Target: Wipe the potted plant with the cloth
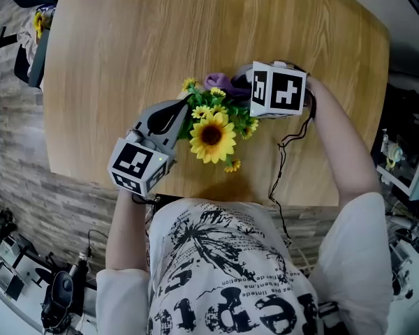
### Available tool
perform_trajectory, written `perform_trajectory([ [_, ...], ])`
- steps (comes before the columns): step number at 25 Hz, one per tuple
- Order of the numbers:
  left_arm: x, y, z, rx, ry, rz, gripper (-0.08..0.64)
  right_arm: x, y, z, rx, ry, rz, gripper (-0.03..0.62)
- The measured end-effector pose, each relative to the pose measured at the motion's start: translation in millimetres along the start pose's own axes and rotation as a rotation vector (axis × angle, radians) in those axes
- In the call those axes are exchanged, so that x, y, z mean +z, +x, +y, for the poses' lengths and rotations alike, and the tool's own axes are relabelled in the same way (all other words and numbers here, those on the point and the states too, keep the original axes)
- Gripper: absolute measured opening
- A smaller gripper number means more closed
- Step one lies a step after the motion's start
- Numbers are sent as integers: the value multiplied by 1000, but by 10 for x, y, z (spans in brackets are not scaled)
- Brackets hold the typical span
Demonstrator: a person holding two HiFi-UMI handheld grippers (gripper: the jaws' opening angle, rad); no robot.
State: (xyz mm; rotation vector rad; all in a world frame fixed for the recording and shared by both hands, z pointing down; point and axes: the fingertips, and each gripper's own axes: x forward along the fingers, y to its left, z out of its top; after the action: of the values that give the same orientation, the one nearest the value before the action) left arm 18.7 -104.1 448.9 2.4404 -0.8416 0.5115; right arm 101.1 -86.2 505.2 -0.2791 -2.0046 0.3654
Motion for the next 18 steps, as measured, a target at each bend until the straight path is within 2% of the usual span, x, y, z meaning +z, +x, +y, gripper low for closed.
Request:
perform_trajectory([
  [5,10,-4,-32,6,40,2,2,-94,17,171,40,71,-14,75],
  [8,20,-18,-35,3,24,-8,2,-167,19,318,91,105,0,75],
  [10,27,-19,-34,4,12,-16,2,-213,7,356,95,110,13,75],
  [14,-7,-41,-11,14,0,-22,2,-249,-22,277,26,134,21,74],
  [18,-85,-115,-60,38,-16,-21,2,-279,-121,140,-122,147,47,75],
])
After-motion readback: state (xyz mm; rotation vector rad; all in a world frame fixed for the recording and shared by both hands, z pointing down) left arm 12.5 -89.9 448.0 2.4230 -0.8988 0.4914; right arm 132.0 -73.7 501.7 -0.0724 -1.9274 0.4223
